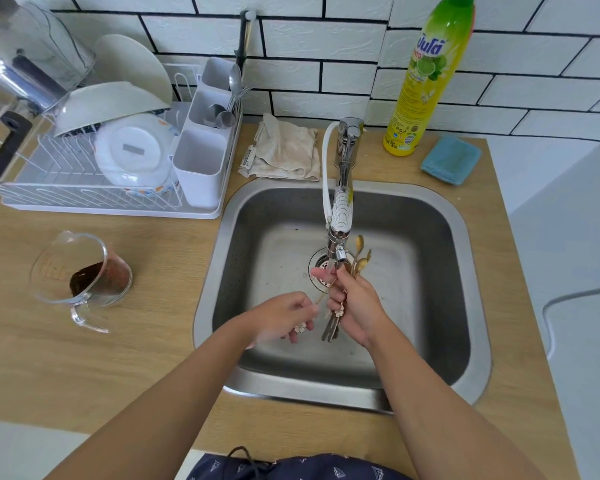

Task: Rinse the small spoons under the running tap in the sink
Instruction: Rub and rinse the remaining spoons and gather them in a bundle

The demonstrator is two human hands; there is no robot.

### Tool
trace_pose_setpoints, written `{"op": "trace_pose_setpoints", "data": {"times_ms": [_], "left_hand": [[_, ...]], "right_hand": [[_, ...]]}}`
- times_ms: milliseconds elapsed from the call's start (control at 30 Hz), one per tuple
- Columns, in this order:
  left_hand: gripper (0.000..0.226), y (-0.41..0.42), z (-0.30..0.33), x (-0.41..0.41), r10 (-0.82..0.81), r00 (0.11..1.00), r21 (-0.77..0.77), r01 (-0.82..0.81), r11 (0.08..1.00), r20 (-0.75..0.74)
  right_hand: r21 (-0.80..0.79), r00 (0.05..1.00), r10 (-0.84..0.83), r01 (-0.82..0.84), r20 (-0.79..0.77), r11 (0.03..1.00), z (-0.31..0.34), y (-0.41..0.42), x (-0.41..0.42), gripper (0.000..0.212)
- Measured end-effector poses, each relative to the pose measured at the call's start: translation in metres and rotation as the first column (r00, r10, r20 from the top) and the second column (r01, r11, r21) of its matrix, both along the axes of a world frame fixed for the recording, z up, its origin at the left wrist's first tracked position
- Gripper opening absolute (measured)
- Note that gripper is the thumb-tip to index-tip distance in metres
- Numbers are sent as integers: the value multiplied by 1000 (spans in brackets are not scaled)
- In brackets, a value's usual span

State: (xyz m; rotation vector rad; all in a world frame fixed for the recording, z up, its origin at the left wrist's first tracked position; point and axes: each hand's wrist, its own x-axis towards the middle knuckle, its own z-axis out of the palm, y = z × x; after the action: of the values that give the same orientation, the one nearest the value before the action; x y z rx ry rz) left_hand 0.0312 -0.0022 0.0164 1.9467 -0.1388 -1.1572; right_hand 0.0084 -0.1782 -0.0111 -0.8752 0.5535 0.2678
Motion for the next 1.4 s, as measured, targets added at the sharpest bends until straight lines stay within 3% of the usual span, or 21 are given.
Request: {"op": "trace_pose_setpoints", "data": {"times_ms": [67, 200, 367, 533, 633, 733, 800, 867, 1033, 1133, 1267, 1400], "left_hand": [[39, -11, -2, -1, -33, 998, 36, 31, 999, 62], [30, -28, -7, -1, -78, 980, 87, 63, 994, 182], [32, -38, -6, -2, -58, 997, -78, 62, 995, 50], [14, -44, -3, -5, -155, 983, -73, 163, 984, 102], [23, -38, 1, -7, -141, 988, -112, 148, 983, 66], [21, -26, 6, -6, -70, 994, -216, 51, 975, -78], [19, -16, 11, -5, -79, 984, -231, 41, 972, -161], [17, -7, 12, -3, -91, 967, -238, 33, 971, -238], [15, 3, 17, 0, -106, 923, -251, 11, 968, -369], [12, 1, 18, 2, -67, 927, -183, -2, 983, -368], [12, 3, 10, 0, -57, 952, -119, 21, 993, -302], [14, 7, 3, -3, -59, 960, -108, 30, 994, -274]], "right_hand": [[67, 1000, -23, 22, 9, 998, 3, -2, 1, 23], [119, 994, -109, 109, -3, 987, 10, -4, 1, 22], [35, 993, -109, 111, -48, 993, 12, -2, -4, 28], [-190, 997, 72, -74, -16, 979, 13, -8, -5, 39], [-328, 978, 202, -207, -51, 922, 17, -19, -4, 40], [-245, 990, 140, -141, -18, 959, 15, -34, -1, 30], [-169, 999, 52, -49, 10, 984, 12, -44, 3, 40], [-220, 995, 93, -85, 23, 972, 10, -49, 7, 52], [-318, 973, 210, -171, 94, 932, 8, -29, 18, 27], [-376, 974, 215, -171, 77, 911, 5, -18, 21, 16], [-434, 968, 244, -194, 64, 880, 3, -16, 20, 19], [-354, 973, 216, -176, 78, 919, 10, -16, 22, 23]]}}
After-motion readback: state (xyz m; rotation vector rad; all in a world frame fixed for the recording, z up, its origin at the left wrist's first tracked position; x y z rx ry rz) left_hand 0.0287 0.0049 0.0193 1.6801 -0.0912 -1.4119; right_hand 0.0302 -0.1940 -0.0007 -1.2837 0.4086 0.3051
